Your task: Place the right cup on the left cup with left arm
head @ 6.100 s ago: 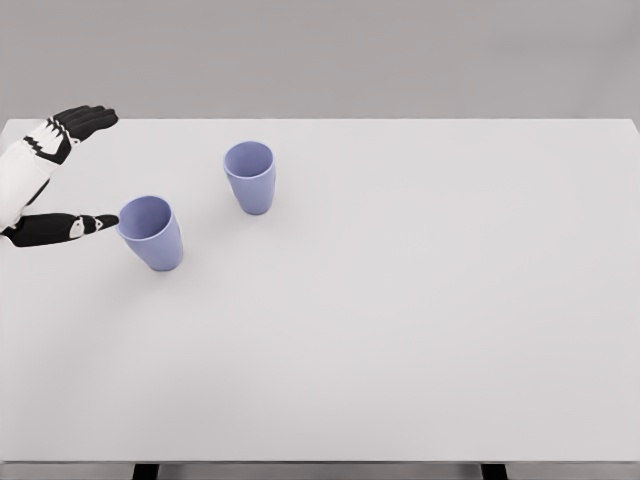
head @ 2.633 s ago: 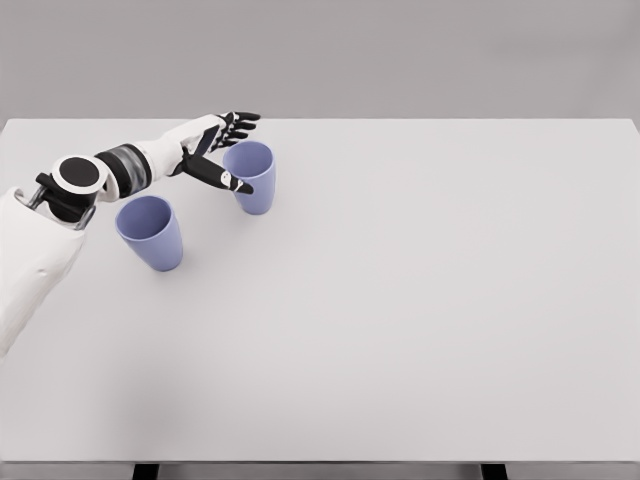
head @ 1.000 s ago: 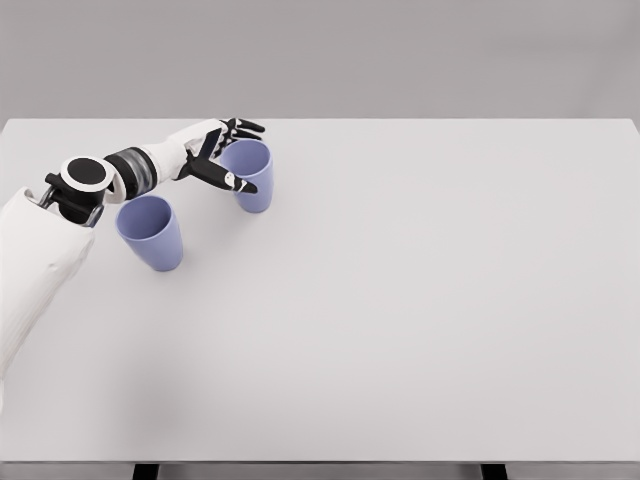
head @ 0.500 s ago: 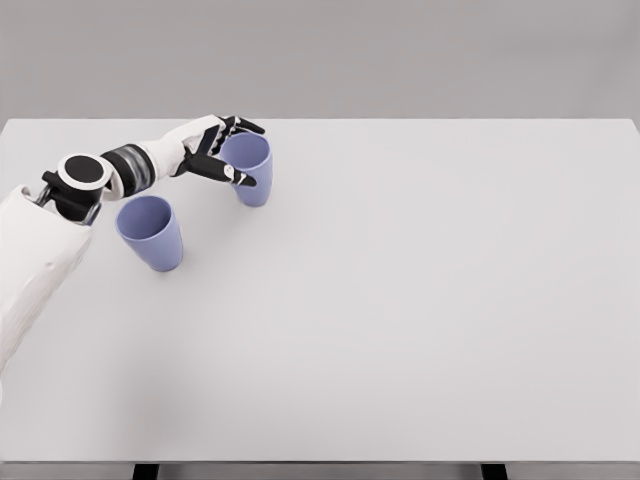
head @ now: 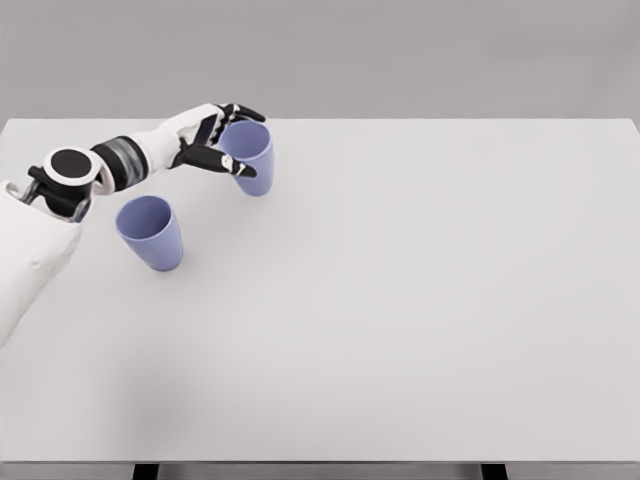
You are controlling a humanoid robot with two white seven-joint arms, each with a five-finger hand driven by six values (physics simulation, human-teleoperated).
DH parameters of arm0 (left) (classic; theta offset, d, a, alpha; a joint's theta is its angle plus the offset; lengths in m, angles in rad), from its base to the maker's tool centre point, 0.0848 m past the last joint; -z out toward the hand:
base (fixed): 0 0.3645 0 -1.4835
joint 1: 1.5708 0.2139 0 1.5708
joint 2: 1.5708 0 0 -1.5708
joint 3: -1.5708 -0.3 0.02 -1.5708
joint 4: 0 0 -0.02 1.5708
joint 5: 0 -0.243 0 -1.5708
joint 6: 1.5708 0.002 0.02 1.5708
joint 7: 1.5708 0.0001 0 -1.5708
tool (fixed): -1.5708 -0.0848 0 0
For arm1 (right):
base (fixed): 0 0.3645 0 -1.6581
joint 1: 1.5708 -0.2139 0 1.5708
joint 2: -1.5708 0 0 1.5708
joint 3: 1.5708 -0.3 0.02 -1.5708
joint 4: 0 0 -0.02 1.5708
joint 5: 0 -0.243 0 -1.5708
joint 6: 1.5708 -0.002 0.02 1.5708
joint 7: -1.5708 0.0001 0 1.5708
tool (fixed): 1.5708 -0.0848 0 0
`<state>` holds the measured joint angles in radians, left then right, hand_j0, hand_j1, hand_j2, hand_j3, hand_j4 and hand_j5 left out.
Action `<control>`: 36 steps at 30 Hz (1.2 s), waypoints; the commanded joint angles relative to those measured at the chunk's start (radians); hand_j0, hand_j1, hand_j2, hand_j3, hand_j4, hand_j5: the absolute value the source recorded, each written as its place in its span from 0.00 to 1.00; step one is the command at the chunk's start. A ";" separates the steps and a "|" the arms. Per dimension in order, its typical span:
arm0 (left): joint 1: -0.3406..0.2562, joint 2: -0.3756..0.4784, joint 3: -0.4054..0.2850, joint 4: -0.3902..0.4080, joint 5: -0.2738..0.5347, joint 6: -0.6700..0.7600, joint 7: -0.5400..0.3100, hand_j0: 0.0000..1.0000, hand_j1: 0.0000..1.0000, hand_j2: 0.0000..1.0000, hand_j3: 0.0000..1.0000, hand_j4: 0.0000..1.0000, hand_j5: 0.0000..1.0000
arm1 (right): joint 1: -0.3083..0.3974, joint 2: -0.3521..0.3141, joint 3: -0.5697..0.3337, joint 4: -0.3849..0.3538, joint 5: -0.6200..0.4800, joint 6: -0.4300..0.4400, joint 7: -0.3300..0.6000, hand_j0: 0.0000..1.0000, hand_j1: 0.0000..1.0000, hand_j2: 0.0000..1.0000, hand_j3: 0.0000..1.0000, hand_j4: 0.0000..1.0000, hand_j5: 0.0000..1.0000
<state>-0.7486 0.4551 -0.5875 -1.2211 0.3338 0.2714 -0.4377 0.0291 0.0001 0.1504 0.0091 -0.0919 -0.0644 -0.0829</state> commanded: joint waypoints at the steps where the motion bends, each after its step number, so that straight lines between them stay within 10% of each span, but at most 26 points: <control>1: 0.000 0.020 0.000 -0.029 0.021 0.000 0.001 0.65 0.65 0.65 0.65 0.65 0.65 | 0.000 0.000 0.000 0.000 0.000 0.000 0.000 1.00 1.00 1.00 1.00 1.00 1.00; 36: 0.037 0.264 0.002 -0.331 0.188 -0.001 -0.003 0.66 0.66 0.66 0.66 0.66 0.66 | 0.000 0.000 0.000 0.000 0.000 0.000 0.000 1.00 1.00 1.00 1.00 1.00 1.00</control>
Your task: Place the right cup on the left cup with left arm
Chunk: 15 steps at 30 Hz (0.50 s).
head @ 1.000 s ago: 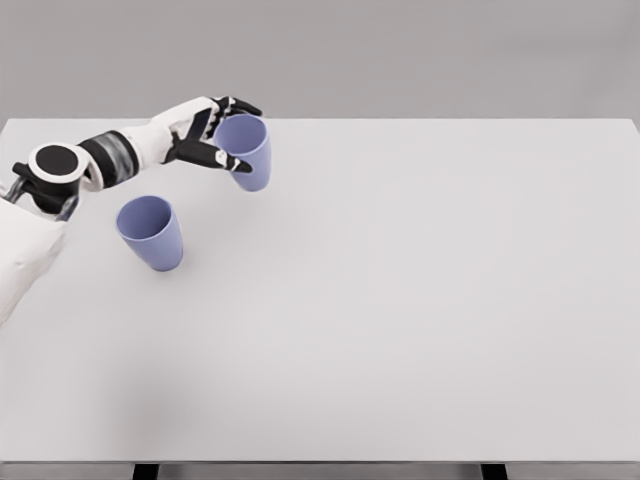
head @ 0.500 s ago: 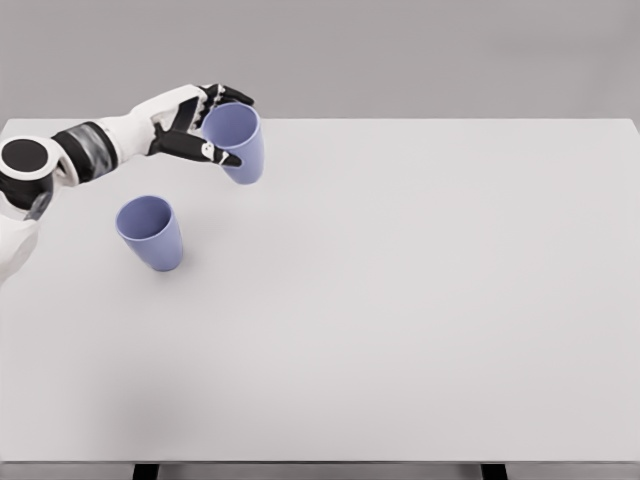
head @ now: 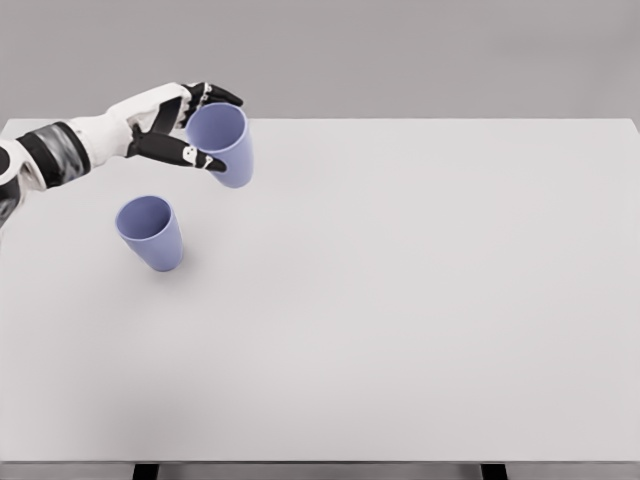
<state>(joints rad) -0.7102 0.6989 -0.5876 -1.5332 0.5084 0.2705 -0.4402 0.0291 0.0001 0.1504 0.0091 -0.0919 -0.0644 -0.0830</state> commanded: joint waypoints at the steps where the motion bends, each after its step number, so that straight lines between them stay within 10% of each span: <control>1: 0.000 0.027 0.002 -0.028 0.015 -0.001 0.002 0.66 0.66 0.66 0.66 0.66 0.66 | 0.000 0.000 0.000 0.000 0.000 0.000 0.000 1.00 1.00 1.00 1.00 1.00 1.00; 15: 0.031 0.149 0.003 -0.139 0.084 -0.002 0.000 0.66 0.66 0.66 0.66 0.66 0.66 | 0.000 0.000 0.000 0.000 0.000 0.000 0.000 1.00 1.00 1.00 1.00 1.00 1.00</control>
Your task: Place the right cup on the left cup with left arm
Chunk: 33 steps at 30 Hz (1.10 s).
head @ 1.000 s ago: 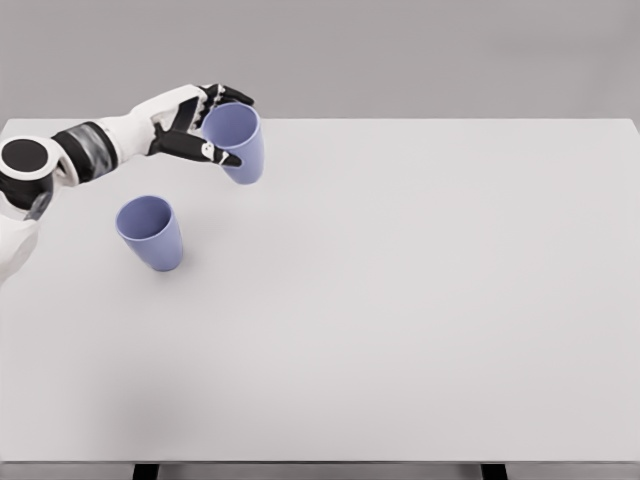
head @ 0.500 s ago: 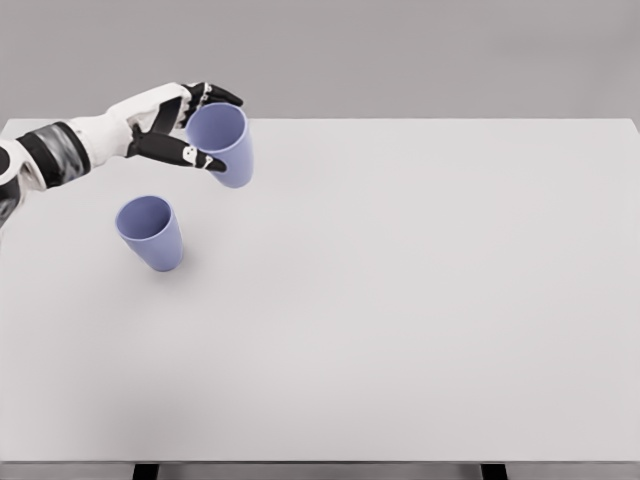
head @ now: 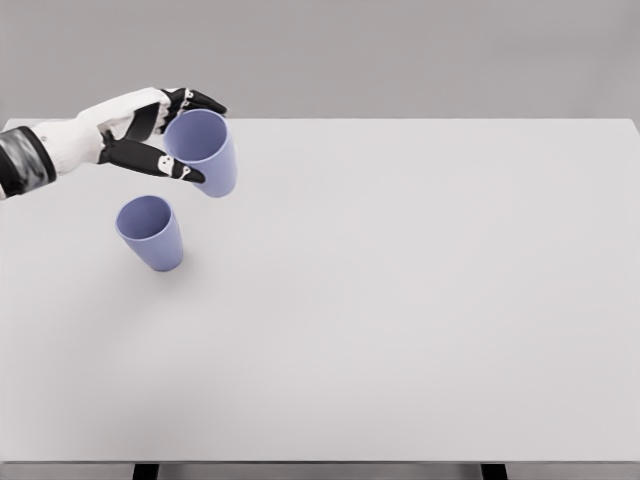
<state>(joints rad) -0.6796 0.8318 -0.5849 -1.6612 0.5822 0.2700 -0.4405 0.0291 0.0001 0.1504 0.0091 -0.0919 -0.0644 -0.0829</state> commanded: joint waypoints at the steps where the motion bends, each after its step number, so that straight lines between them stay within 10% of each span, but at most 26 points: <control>1: 0.000 0.020 0.002 -0.012 0.021 -0.002 0.000 0.66 0.66 0.66 0.66 0.66 0.66 | 0.000 0.000 0.000 0.000 0.000 0.000 0.000 1.00 1.00 1.00 1.00 1.00 1.00; 33: 0.143 0.231 0.132 -0.107 0.123 -0.006 -0.001 0.66 0.66 0.66 0.66 0.66 0.66 | 0.000 0.000 0.000 0.000 0.000 0.000 0.000 1.00 1.00 1.00 1.00 1.00 1.00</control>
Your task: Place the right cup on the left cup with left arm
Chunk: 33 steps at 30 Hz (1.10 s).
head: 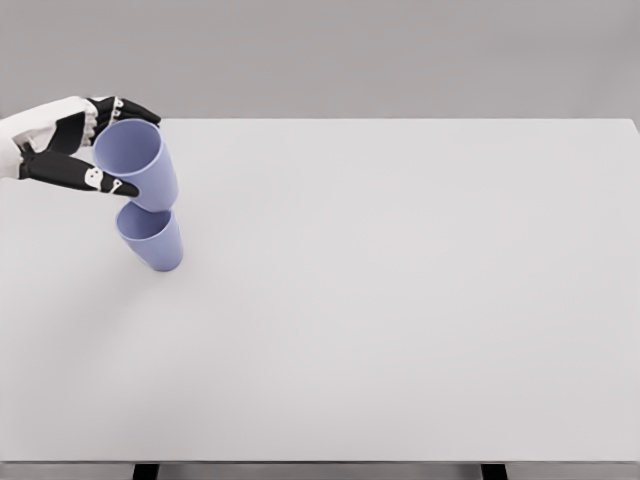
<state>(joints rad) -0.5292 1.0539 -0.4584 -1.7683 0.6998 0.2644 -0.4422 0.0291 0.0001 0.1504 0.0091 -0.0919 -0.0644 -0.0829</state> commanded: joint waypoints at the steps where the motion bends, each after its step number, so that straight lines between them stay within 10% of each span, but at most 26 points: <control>1: 0.003 0.009 0.010 0.000 0.006 -0.001 0.000 0.66 0.66 0.66 0.66 0.66 0.66 | 0.000 0.000 0.000 0.000 0.000 0.000 0.000 1.00 1.00 1.00 1.00 1.00 1.00; 33: 0.087 0.008 0.021 0.044 -0.002 -0.001 0.003 0.66 0.66 0.66 0.66 0.66 0.66 | 0.000 0.000 0.000 0.000 0.000 0.000 0.000 1.00 1.00 1.00 1.00 1.00 1.00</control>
<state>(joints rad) -0.4418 1.0614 -0.4378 -1.7242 0.6951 0.2643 -0.4401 0.0291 0.0001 0.1504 0.0091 -0.0919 -0.0644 -0.0831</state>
